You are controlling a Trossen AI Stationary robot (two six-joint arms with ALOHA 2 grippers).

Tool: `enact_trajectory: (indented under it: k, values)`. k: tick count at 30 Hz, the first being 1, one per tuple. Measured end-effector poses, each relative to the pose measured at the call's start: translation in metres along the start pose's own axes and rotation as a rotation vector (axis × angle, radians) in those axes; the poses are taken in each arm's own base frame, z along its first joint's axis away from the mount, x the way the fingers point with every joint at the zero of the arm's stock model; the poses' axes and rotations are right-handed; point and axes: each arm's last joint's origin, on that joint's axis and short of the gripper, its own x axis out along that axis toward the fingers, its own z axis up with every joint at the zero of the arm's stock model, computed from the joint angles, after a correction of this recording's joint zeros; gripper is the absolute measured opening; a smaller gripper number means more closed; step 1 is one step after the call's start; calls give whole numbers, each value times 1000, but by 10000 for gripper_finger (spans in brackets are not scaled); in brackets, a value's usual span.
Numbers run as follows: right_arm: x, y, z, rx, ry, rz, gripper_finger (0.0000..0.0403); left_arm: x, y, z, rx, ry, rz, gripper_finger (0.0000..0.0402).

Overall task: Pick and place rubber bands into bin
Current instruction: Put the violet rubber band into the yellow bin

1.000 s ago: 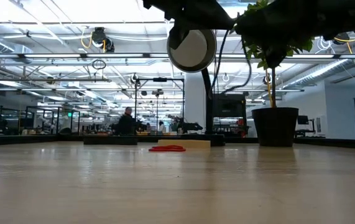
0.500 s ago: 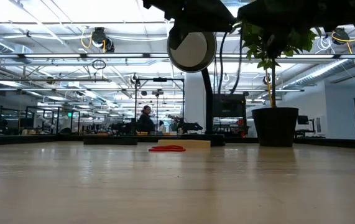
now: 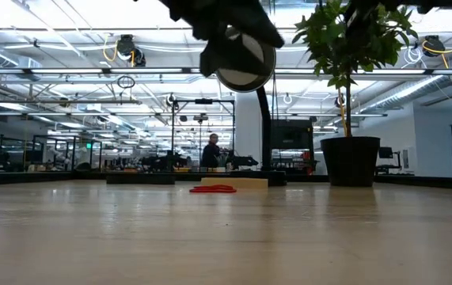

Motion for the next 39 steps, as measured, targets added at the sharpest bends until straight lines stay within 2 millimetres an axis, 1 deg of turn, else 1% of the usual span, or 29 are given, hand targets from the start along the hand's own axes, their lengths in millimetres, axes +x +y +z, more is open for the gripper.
enact_trajectory:
  k: [3, 7, 10, 12, 18, 21, 25, 31, 39]
  values:
    - [-7, 1, 9, 12, -25, 14, 1, 0, 2, -6, -24, 59, 21, 258]
    - [-22, 4, 12, 53, 47, 42, 1, -1, 4, -11, -35, 114, 42, 264]
    - [-36, 7, 10, 115, 167, 59, 0, -1, 4, -12, -35, 124, 46, 262]
    - [-45, 10, 15, 142, 266, 62, 0, -1, 4, -12, -33, 125, 47, 260]
    - [-65, 20, 42, 118, 593, -11, 0, -1, 4, -12, -23, 126, 47, 262]
    - [-75, 22, 55, 163, 725, -69, 0, -1, 5, -12, -23, 125, 47, 260]
    - [-87, 26, 66, 247, 872, -84, 0, -1, 5, -12, -23, 125, 48, 262]
    - [-99, 35, 66, 394, 1012, -50, 0, -1, 5, -12, -24, 126, 49, 261]
    - [-107, 55, 54, 516, 1178, -48, 0, -1, 5, -12, -24, 123, 56, 262]
